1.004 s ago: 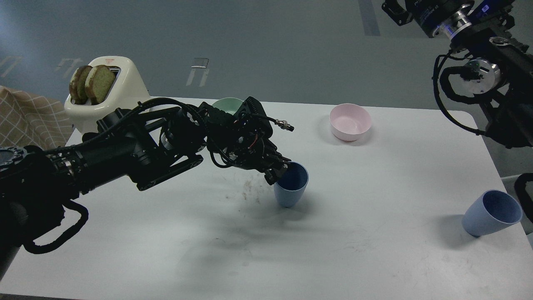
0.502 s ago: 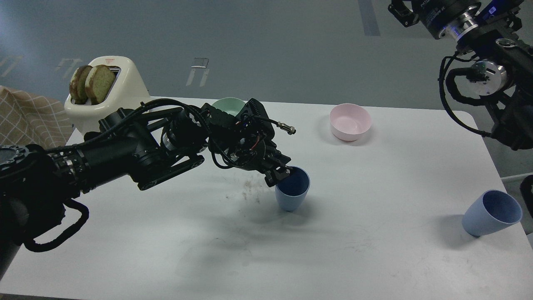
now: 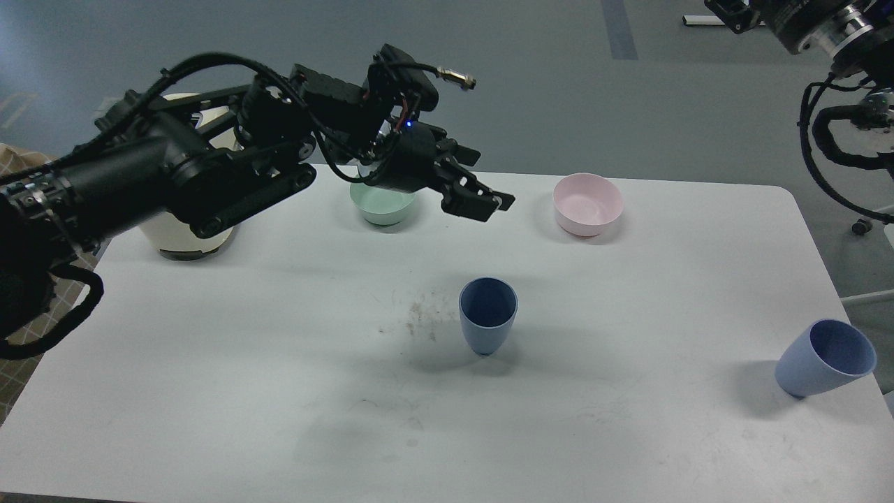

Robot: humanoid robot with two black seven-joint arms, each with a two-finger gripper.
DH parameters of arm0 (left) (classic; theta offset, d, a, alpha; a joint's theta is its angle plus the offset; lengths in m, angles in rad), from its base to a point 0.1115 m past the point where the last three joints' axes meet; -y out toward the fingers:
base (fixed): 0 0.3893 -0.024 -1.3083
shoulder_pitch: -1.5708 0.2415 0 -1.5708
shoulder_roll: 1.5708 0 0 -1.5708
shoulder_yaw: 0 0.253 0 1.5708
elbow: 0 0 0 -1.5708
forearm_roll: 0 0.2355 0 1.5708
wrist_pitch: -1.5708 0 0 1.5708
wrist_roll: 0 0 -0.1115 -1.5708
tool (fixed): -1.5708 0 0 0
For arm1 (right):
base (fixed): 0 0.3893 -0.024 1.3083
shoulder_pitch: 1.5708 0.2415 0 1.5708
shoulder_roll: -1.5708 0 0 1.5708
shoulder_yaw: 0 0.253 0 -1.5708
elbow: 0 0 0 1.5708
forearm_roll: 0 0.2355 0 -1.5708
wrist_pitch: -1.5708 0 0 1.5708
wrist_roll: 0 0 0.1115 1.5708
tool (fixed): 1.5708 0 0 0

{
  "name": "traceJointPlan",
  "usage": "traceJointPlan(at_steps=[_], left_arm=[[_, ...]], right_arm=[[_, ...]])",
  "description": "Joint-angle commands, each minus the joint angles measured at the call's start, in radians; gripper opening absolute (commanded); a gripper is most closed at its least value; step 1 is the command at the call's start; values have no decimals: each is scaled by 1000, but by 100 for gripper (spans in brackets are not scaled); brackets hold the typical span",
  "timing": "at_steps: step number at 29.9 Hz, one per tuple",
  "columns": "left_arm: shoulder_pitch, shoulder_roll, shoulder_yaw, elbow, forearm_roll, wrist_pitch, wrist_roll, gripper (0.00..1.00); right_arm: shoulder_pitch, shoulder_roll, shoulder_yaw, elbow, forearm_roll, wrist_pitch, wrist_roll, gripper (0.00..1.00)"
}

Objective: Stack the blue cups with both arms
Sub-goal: 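Release the cup and raise the left gripper away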

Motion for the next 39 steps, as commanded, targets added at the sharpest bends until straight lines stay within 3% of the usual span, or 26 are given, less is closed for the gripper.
traceJointPlan(at_steps=[1,6,13,21,27,34,39], left_arm=[[-24,19,-61,21,-223,6,0,98],[-4,39,-135,76,-493,9,0,98],[103,24,-170,242,-1017,29,0,98],[177,21,-172,250,-1116,29,0,98],[189,-5,-170,247,-1115,28,0,98],[203,-48,-172,247,-1113,29,0,98],[211,-65,-172,247,-1113,28,0,98]], right_arm=[[2,-137,-85,122,-31,0,0,100],[4,-319,-148,266,-198,0,0,100],[-1,-563,-214,437,-546,0,0,100],[-15,-789,-304,592,-891,0,0,100],[-67,-860,-323,629,-1082,0,0,100],[-219,-909,-326,638,-1097,0,0,100],[-265,-910,-333,652,-1090,-55,0,100]])
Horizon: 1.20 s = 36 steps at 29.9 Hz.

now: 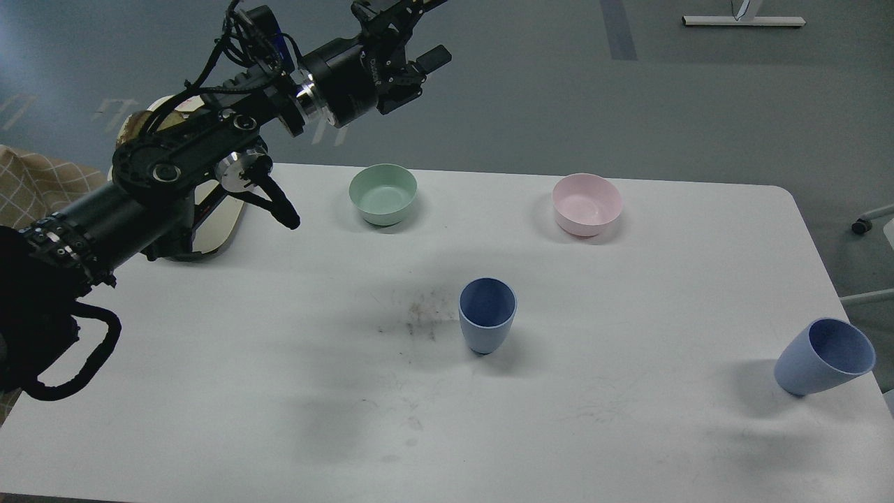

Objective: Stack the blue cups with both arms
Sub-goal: 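Release the cup and raise the left gripper away, then grasp the second blue cup near the table edge with the right gripper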

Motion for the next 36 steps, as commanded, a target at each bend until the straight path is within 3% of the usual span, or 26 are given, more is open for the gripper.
traceJointPlan(at_steps=[1,20,24,27,30,31,33,35,36], left_arm=[[3,-11,-1,0,0,-1,0,98],[40,-13,-6,-8,-1,-4,0,98],[46,-13,-6,-8,-1,-5,0,98],[52,-13,-6,-8,-1,-5,0,98],[53,-13,-6,-9,-1,-5,0,98],[53,-13,-6,-9,-1,-7,0,98],[53,-13,-6,-9,-1,-7,0,98],[57,-13,-6,-9,-1,-5,0,98],[66,-13,-7,-9,-1,-5,0,98]], right_arm=[[-25,1,-8,7,4,-35,0,100],[-147,173,-8,-76,22,-123,0,98],[-166,199,-8,-92,22,-143,0,92],[-179,213,-8,-99,22,-146,0,80],[-186,219,-8,-101,22,-152,0,61],[-193,222,-7,-101,22,-153,0,47],[-196,231,-7,-102,22,-166,0,35],[-199,241,-7,-102,25,-187,0,31],[-205,242,-7,-102,34,-205,0,23]])
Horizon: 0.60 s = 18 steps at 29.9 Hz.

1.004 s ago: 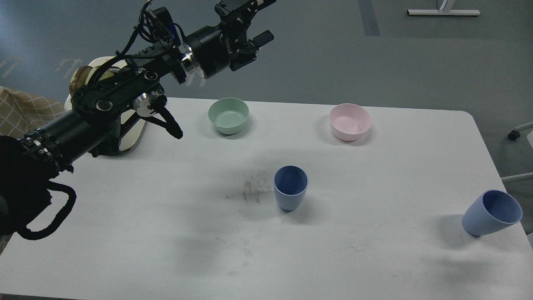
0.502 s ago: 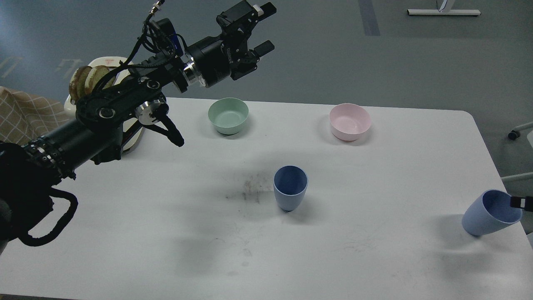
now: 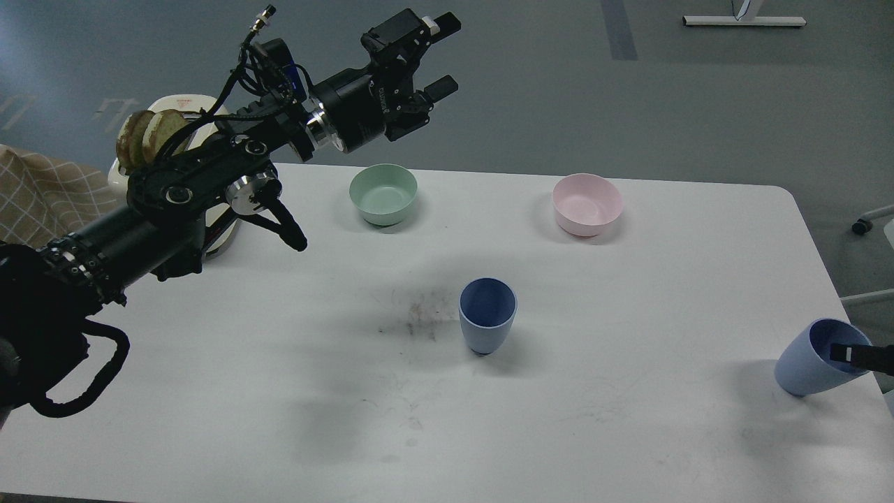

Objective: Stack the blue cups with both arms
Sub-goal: 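Grasp the second blue cup near the table edge with the right gripper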

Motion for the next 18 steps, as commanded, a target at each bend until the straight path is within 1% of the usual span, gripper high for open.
traceJointPlan(at_steps=[1,2,5,12,16,18], left_arm=[[14,-2,-1,0,0,1,0,98],[17,-2,-3,2,0,1,0,98],[31,-3,-14,0,0,1,0,98],[36,-2,-17,0,3,1,0,98],[36,-2,-17,0,5,1,0,98],[36,-3,-18,0,3,1,0,98]], right_arm=[[-12,12,1,0,18,-44,0,19],[-15,15,-1,0,24,-51,0,16],[-37,28,2,0,38,-73,0,0],[-45,42,2,3,52,-127,0,0],[-40,35,13,18,52,-127,0,0],[-25,10,20,65,54,-116,0,0]])
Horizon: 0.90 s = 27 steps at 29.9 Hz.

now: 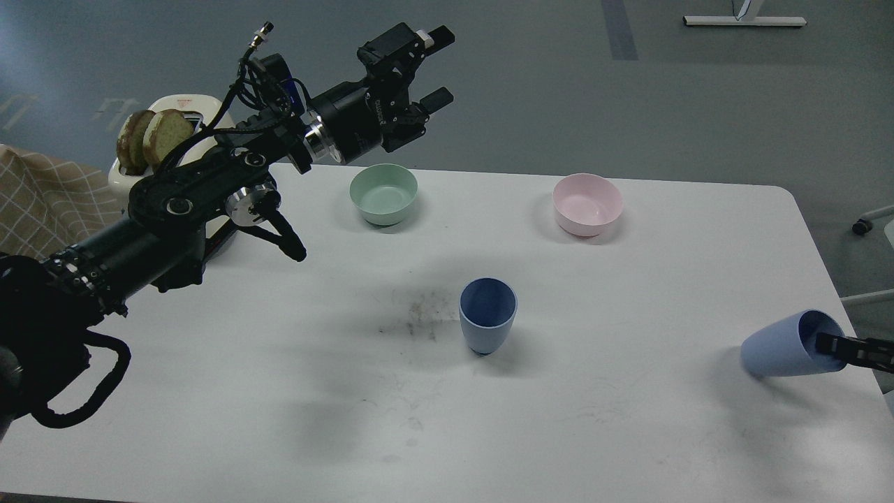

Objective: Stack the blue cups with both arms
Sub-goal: 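Grasp the second blue cup near the table edge with the right gripper, then carry the held cup over the standing blue cup and lower it inside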

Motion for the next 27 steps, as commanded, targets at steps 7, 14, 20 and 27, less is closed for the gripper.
traceJointPlan(at_steps=[7,14,20,27], left_arm=[[-1,-13,-8,-2,1,0,0,98],[-9,-16,-6,-2,1,-2,0,98],[-12,-14,-6,-2,1,-2,0,98],[-14,-8,-6,-2,1,-2,0,98]], right_arm=[[158,-165,21,180,-8,51,0,0],[344,-167,22,192,-40,154,0,0],[459,-40,19,105,-39,200,0,0],[637,164,-78,10,-32,278,0,0]])
